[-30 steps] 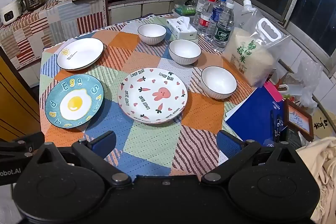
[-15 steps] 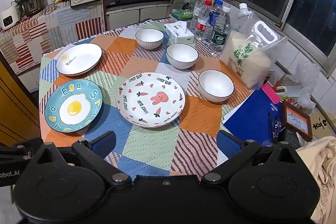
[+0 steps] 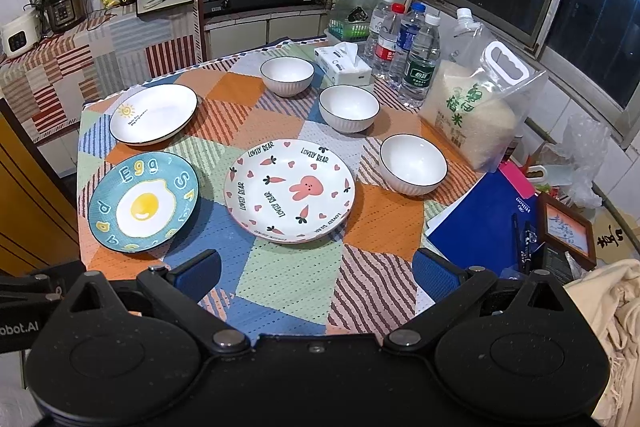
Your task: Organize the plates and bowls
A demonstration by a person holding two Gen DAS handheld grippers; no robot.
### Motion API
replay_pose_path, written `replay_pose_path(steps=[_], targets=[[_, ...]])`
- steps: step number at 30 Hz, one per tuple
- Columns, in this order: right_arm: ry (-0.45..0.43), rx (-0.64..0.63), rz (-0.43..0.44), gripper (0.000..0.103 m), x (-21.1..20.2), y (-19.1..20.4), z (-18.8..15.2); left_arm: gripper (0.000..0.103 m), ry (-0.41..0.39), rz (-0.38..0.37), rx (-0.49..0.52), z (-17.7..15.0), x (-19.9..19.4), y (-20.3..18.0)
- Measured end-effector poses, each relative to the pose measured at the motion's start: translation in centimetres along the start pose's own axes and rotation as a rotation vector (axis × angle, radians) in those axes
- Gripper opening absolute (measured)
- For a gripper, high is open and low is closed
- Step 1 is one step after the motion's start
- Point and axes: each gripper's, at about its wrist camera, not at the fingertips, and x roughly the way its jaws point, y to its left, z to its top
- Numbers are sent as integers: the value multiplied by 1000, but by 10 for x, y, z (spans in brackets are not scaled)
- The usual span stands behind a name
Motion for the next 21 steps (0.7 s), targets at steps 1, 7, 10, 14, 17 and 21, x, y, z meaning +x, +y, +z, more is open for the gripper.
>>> replay_pose_path(steps=[1,7,10,14,17,21], targets=[[1,-2,-1,103,0,0,0,103,1,-2,-1,0,0,0],[1,0,-3,103,0,0,0,103,5,-1,-3,-2,0,-1],[3,4,-4,103,1,-1,0,103,5,-4,-4,-4,0,0],[8,6,-6,103,2,-1,-1,102,-10,-8,4,-5,-2,0],[10,6,-5,103,2,-2,-2,102,-9,-17,1,-5,-2,0],[12,5,-7,103,3,-2,-2,102,-4,-26,-2,-6,-2,0]])
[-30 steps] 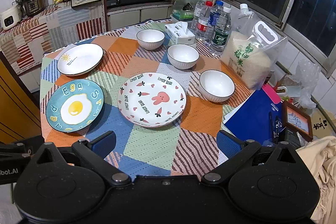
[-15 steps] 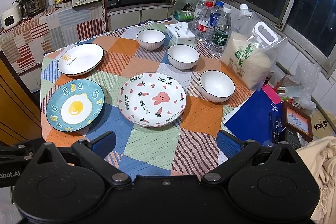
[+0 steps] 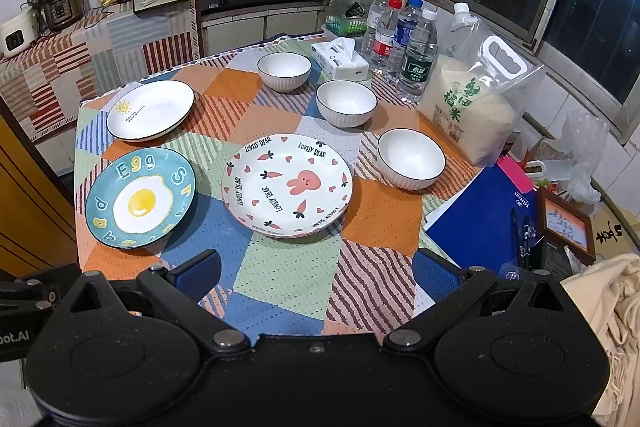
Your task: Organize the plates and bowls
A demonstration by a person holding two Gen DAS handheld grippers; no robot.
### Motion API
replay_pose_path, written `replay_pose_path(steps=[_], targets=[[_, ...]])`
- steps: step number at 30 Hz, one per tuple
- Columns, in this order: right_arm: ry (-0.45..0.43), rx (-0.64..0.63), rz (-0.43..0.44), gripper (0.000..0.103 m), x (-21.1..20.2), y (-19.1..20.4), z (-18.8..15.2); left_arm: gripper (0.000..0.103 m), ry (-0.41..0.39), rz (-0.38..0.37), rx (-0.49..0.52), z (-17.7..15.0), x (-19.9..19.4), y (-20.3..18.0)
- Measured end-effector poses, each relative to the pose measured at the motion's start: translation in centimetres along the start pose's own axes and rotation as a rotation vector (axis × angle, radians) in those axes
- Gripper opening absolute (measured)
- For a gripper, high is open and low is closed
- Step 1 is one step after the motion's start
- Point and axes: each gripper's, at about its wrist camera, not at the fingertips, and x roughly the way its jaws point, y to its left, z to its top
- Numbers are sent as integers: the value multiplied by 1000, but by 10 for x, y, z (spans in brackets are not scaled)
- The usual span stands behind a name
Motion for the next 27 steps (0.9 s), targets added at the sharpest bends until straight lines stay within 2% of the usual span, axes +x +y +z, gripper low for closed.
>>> replay_pose_path(steps=[13,17,21,24,27], targets=[[-1,-4,14,103,1,2,-1,100,30,-11,-11,1,3,3],[-35,-21,39,103,1,0,2,100,11,-15,-11,7,11,0],[-99,-26,69,103,11,-10,5,100,-12,-34,-22,10,25,-5],[-151,-18,128,103,25,-22,6,100,-13,-67,-32,12,44,-11],[-148,30,164,103,47,-36,8,100,-13,-115,-65,12,69,-18]])
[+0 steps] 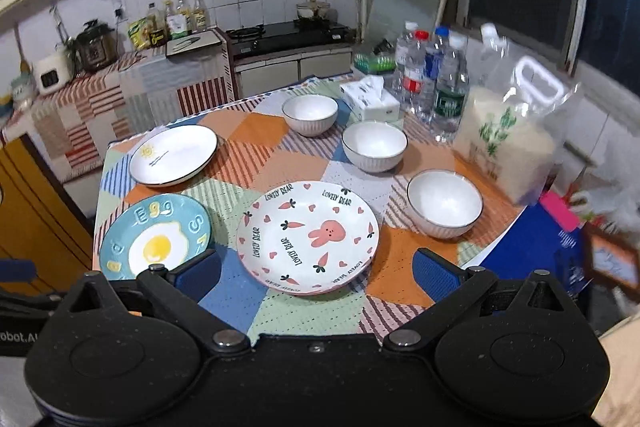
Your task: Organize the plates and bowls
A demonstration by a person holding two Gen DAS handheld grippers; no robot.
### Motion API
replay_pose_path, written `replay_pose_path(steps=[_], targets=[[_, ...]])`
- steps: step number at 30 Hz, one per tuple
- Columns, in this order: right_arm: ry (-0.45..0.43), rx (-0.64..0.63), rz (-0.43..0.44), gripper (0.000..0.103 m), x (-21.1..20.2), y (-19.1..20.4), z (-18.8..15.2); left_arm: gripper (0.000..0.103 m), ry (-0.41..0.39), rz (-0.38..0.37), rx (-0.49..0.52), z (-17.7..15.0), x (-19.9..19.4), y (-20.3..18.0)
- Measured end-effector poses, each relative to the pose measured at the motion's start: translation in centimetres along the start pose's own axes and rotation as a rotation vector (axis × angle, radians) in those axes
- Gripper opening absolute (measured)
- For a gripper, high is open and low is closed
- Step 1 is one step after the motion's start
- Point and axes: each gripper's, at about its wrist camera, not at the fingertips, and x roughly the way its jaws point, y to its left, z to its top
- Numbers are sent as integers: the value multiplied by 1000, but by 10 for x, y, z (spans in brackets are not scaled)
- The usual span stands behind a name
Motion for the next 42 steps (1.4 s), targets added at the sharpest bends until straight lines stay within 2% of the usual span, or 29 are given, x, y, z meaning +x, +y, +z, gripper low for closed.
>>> replay_pose_path(steps=[6,12,16,19,22,24,28,29,33,38,42], targets=[[26,73,110,93,52,-29,-7,100,47,-9,-20,-1,70,-21],[51,142,158,85,110,-60,-20,97,76,10,-11,-3,131,-43],[105,201,195,73,146,-76,-32,95,81,7,-5,-4,159,-53],[142,248,200,66,171,-86,-41,94,103,-10,-42,-2,176,-53],[145,324,225,60,186,-98,-47,83,121,-26,-52,3,190,-55],[146,349,236,51,195,-103,-50,72,131,-31,-46,7,198,-56],[160,366,258,31,206,-108,-53,63,144,-31,-53,11,211,-52],[159,373,273,27,206,-109,-53,58,145,-39,-61,12,214,-50],[162,368,291,21,211,-108,-50,37,156,-77,-70,17,227,-47],[152,403,295,18,220,-108,-52,36,142,-70,-72,18,229,-48],[139,349,273,19,216,-100,-52,34,173,-63,-46,24,230,-47]])
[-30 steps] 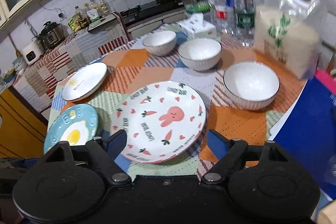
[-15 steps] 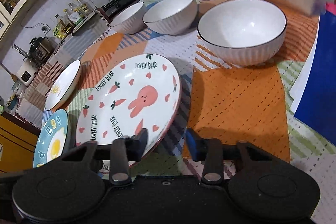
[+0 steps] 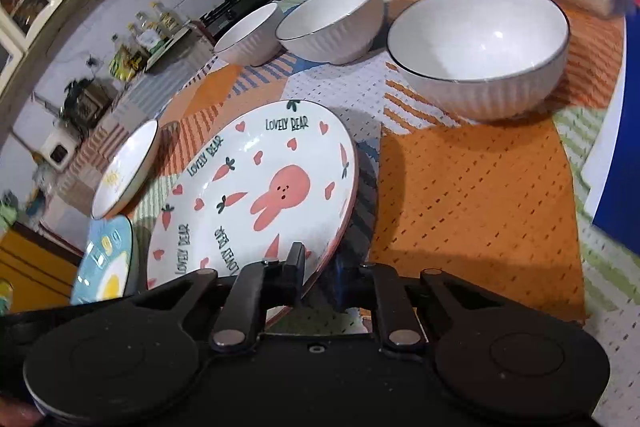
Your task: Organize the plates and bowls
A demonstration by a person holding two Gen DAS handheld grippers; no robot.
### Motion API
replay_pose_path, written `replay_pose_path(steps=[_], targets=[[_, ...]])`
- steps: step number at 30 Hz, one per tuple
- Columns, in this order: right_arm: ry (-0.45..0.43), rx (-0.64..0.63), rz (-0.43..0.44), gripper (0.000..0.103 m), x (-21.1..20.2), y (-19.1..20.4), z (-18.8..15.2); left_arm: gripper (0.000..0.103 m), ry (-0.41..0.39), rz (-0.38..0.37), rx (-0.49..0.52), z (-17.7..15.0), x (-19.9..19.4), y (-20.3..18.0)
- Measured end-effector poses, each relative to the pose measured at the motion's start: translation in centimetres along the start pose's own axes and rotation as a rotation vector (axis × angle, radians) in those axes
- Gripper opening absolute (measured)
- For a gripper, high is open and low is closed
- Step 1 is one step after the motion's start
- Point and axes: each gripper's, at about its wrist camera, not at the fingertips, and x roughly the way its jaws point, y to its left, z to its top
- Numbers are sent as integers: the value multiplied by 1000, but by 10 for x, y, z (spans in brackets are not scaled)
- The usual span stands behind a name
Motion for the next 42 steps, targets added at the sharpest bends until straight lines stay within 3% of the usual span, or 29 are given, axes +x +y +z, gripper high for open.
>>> replay_pose_path(steps=[2,11,24,35,40,42], targets=[[2,-51,-11,20,-1,7,0,34,8,4,20,5,-3,0],[-50,-60,36,20,-2,15,23,34,-18,-7,49,37,-18,7],[-50,-89,54,20,50,33,59,34,45,-30,64,86,17,32],[-5,-144,-82,21,66,54,59,34,138,-38,12,97,34,38],[25,-136,-183,25,53,73,62,37,102,-13,78,99,7,43],[15,-134,-170,25,37,78,60,37,105,-11,84,98,-8,52]])
